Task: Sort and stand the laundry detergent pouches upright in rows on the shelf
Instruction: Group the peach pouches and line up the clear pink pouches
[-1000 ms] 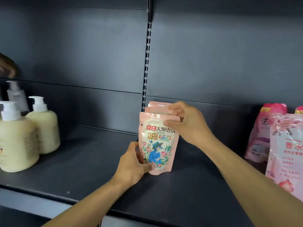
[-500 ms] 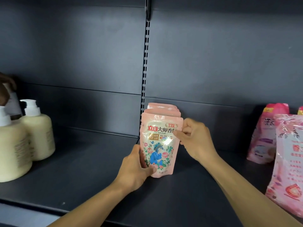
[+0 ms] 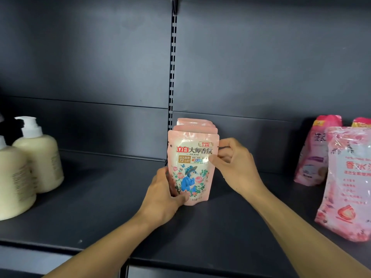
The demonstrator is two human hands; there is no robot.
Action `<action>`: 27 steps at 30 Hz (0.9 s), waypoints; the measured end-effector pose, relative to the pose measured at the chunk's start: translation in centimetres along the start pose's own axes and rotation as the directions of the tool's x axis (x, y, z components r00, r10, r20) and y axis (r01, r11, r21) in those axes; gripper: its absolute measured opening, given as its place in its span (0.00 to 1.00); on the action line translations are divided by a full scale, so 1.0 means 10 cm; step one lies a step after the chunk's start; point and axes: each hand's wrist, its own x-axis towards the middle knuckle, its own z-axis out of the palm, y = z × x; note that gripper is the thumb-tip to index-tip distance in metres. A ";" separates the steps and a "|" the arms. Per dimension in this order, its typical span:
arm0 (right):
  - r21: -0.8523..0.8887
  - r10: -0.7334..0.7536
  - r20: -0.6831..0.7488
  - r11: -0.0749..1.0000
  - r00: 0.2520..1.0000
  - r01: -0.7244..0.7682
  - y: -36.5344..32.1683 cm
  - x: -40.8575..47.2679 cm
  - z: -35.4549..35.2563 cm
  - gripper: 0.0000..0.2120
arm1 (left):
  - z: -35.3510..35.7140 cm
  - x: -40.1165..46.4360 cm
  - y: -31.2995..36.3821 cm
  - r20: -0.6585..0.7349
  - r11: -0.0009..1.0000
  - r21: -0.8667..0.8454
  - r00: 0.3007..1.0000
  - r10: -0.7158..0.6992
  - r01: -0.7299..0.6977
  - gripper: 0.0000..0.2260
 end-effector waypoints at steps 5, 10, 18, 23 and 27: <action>-0.041 -0.011 -0.045 0.999 0.999 0.009 -0.02 -0.20 -0.21 0.22 | -0.13 -0.24 0.21 -0.231 0.980 0.027 0.953 0.196 -0.195 0.35; -0.188 -0.125 -0.129 0.977 0.984 0.099 0.01 -0.57 -0.59 0.15 | -0.14 -0.45 0.50 -0.141 0.899 -0.021 0.892 0.430 -0.437 0.24; -0.302 -0.090 -0.335 0.953 0.938 -0.016 0.23 -1.06 -1.33 0.11 | 0.47 -0.57 0.96 0.088 0.838 -0.132 0.836 0.541 -0.529 0.20; -0.305 -0.074 -0.466 0.949 0.882 -0.081 0.41 -1.03 -1.91 0.12 | 0.89 -0.55 1.23 0.172 0.854 -0.144 0.837 0.519 -0.499 0.21; -0.336 -0.095 -0.523 0.936 0.847 -0.102 0.59 -0.86 -2.34 0.20 | 1.21 -0.47 1.46 0.198 0.875 -0.140 0.853 0.482 -0.463 0.22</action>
